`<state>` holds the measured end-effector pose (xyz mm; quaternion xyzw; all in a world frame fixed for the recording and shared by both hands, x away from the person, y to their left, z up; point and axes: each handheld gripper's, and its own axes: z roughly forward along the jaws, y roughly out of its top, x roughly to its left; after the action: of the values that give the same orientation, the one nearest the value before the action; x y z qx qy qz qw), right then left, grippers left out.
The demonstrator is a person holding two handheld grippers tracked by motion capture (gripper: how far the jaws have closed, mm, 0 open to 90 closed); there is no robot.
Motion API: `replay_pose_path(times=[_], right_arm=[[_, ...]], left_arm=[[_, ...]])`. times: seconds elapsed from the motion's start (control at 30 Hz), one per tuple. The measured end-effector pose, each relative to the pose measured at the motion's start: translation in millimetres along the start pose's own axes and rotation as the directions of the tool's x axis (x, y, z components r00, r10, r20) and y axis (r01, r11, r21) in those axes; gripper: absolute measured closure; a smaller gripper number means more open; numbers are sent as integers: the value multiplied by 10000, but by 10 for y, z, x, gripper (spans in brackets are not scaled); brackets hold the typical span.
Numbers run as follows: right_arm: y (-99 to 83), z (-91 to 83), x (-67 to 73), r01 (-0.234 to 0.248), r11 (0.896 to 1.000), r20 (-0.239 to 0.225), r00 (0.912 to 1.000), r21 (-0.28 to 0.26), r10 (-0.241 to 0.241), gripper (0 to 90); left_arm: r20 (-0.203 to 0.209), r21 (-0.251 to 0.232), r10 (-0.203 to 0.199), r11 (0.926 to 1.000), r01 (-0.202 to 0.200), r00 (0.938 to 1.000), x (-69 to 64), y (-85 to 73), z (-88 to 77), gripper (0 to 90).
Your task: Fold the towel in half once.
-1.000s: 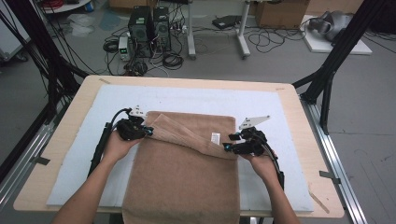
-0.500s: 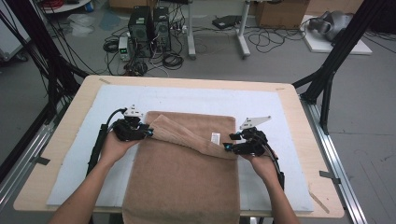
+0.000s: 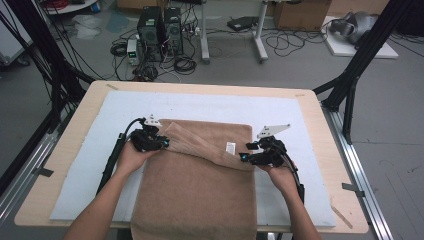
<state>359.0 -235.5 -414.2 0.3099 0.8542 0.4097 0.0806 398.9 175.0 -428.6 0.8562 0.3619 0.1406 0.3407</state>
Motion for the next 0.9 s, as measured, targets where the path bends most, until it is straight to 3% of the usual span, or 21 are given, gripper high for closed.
replay_pose_path(times=[0.3,0.53,0.63,0.77,0.9], right_arm=[[-4,-32,0,9,10000,26,10000,-95,-9,458],[-5,-46,11,-8,9999,24,10000,-100,8,457],[-1,-53,28,59,9999,35,10000,-148,-59,456],[1,-65,49,88,9999,55,9999,-134,-88,455],[-7,-54,82,183,9998,35,9998,-63,-183,454]], left_arm=[[-48,-194,306,9993,-307,9995,-33,26,-143,872],[88,-1066,574,9927,-561,9983,-160,-2,-429,873],[79,-1255,695,9898,-679,9976,-247,-91,-522,872],[-145,-1154,1055,9876,-1064,9943,-354,-246,-580,870],[-99,-964,1122,9890,-1126,9936,-400,-404,-570,856]])
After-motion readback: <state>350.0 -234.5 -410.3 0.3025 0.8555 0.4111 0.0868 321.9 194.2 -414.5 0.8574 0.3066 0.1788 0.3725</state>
